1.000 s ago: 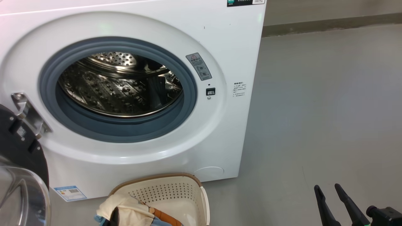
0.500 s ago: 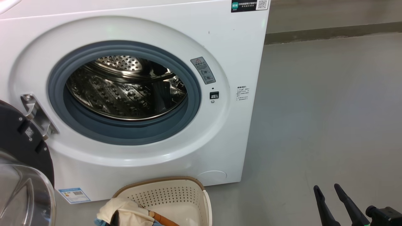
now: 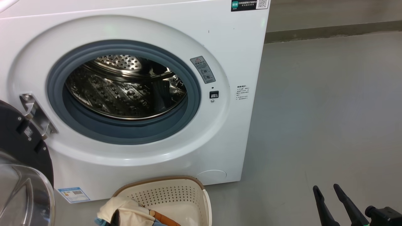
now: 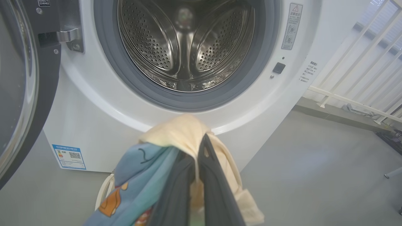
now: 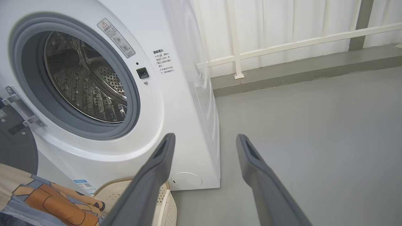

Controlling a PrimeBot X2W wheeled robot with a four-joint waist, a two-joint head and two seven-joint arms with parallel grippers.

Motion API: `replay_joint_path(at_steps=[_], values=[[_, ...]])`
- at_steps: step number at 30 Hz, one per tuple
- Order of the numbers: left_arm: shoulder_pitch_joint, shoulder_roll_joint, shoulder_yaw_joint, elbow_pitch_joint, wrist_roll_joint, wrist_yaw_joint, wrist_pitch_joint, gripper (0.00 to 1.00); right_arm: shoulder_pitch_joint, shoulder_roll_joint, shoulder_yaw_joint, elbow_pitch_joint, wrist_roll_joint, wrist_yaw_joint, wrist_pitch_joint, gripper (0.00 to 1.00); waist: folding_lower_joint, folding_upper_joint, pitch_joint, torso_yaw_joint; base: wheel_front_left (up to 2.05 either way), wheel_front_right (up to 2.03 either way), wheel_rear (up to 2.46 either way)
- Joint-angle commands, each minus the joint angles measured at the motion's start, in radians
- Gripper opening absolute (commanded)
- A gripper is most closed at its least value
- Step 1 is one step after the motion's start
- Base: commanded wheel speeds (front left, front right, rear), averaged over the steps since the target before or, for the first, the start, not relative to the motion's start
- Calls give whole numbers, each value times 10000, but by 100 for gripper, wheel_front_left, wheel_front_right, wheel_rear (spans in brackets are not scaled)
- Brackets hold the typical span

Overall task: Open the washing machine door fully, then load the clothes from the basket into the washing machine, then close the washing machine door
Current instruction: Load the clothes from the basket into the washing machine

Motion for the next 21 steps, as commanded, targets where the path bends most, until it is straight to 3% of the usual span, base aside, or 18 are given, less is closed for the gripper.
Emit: replay_joint_path(at_steps=[1,21], values=[[-202,24,295,-323,57,58,-137,0,-125,-167,226,-210,-10,16,-120,100,0,0,-5,-3,0,0,0],[-1024,24,205,-444,153,171,-137,0,-223,10,361,-215,-29,16,-120,100,0,0,208,-233,0,0,0]])
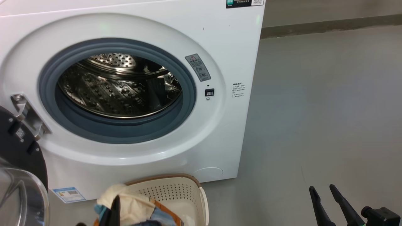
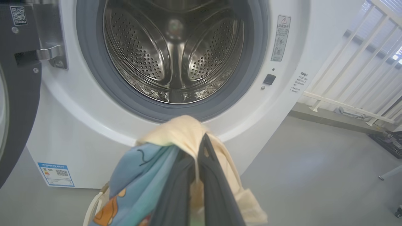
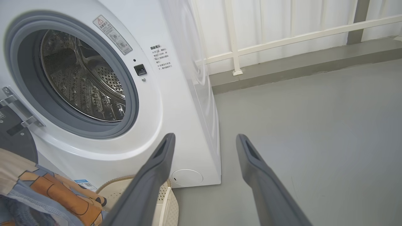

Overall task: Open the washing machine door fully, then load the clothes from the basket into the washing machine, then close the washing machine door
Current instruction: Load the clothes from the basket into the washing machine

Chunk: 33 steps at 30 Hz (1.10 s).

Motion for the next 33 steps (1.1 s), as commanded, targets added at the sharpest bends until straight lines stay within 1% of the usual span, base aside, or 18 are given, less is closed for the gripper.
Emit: replay_joint_path(at_steps=[1,12,17,18,25,33], values=[[-764,24,298,-306,168,77,-137,0,-223,-115,296,-215,-28,16,-120,100,0,-1,83,-90,0,0,0],[-2519,47,818,379,553,26,-137,0,-488,126,470,-183,-20,16,-120,100,0,-1,601,-546,0,0,0],[-3634,310,1037,934,807,-46,-137,0,-795,274,579,-193,-23,16,-120,100,0,-1,1113,-826,0,0,0],[-3634,310,1037,934,807,-46,-137,0,-795,274,579,-193,-23,16,-120,100,0,-1,1113,-826,0,0,0],[-5269,732,1445,1608,995,-108,-137,0,-1267,462,727,-147,-20,16,-120,100,0,-1,1931,-1243,0,0,0],[-6975,1090,1839,2398,1341,-143,-138,0,-1788,627,945,-98,-17,16,-120,100,0,-1,2828,-1597,0,0,0]])
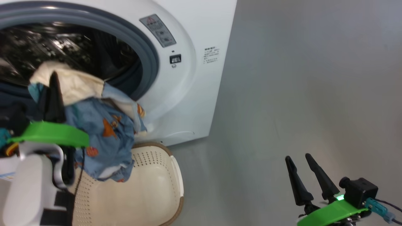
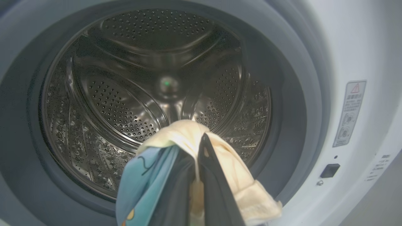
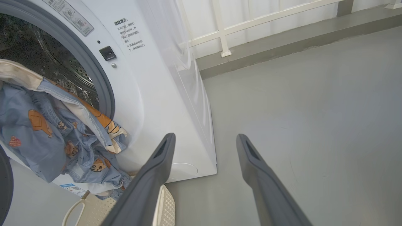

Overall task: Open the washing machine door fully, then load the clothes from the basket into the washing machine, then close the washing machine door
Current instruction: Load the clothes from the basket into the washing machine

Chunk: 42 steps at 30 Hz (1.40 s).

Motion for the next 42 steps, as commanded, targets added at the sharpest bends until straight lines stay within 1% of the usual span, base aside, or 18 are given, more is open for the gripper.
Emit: replay_joint_path(at_steps=[1,6,12,19,27,42], values=[[-540,416,362,-117,143,-39,-134,0,-292,-29,310,-191,-18,16,-120,100,0,-1,500,-300,0,0,0],[-1586,655,602,967,435,-62,-134,0,-674,52,519,-162,-18,16,-120,100,0,-1,1049,-519,0,0,0],[-2538,905,801,1687,697,-83,-134,0,-984,90,716,-126,6,16,-120,100,0,-1,1641,-683,0,0,0],[-3781,1231,921,2236,982,-96,-134,0,-1347,135,941,-131,23,16,-120,100,0,-1,2500,-809,0,0,0],[-4973,1438,917,2806,1331,-100,-134,0,-1830,261,1234,-127,35,16,-120,100,0,-1,3439,-932,0,0,0],[-6706,2006,992,3641,1810,-80,-134,0,-2266,359,1562,-107,87,16,-120,100,0,-1,4374,-1231,0,0,0]])
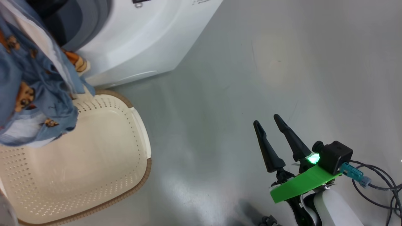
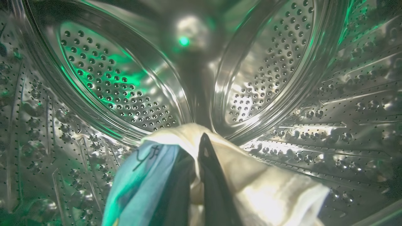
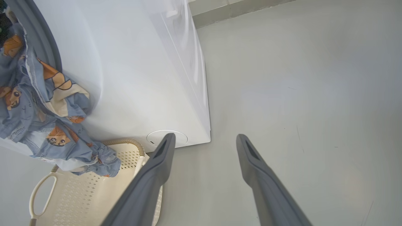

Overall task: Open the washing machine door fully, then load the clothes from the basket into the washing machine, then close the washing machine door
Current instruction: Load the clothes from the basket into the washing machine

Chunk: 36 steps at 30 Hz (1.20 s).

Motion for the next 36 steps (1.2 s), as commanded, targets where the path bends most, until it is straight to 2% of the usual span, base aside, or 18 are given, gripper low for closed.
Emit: replay_joint_path(at_steps=[1,8,18,29,30,31,32,33,34,35,36], values=[[-337,522,144,-185,113,16,-61,0,-64,16,286,-176,71,16,-120,100,0,0,177,-94,0,0,0],[-990,619,108,-123,288,35,-61,0,-117,57,365,-142,99,16,-120,100,0,0,351,-92,0,0,0],[-1218,573,217,-796,436,56,-61,0,-175,24,400,-139,103,16,-120,100,0,0,457,-116,0,0,0],[-1265,583,-142,522,792,116,-61,0,-127,46,505,-47,128,16,-120,100,0,0,290,-75,0,0,0],[-1293,576,-166,657,806,135,-61,7,-122,48,511,-40,132,16,-120,100,0,0,258,-76,0,0,0],[-1293,576,-166,657,806,135,-61,7,-122,48,511,-40,132,16,-120,100,0,0,258,-76,0,0,0],[-1320,575,-200,793,833,157,-61,33,-115,51,517,-33,132,16,-120,100,0,0,224,-76,0,0,0],[-1353,566,-235,908,853,169,-61,47,-105,54,523,-30,132,16,-120,100,0,0,192,-76,0,0,0],[-1381,564,-266,1005,872,182,-61,66,-96,56,528,-27,132,16,-120,100,0,0,160,-78,0,0,0],[-1407,561,-295,1156,888,200,-61,91,-85,57,532,-23,134,16,-120,100,0,0,125,-80,0,0,0],[-1448,550,-321,1270,896,214,-61,100,-75,56,537,-18,137,16,-120,100,0,0,95,-83,0,0,0]])
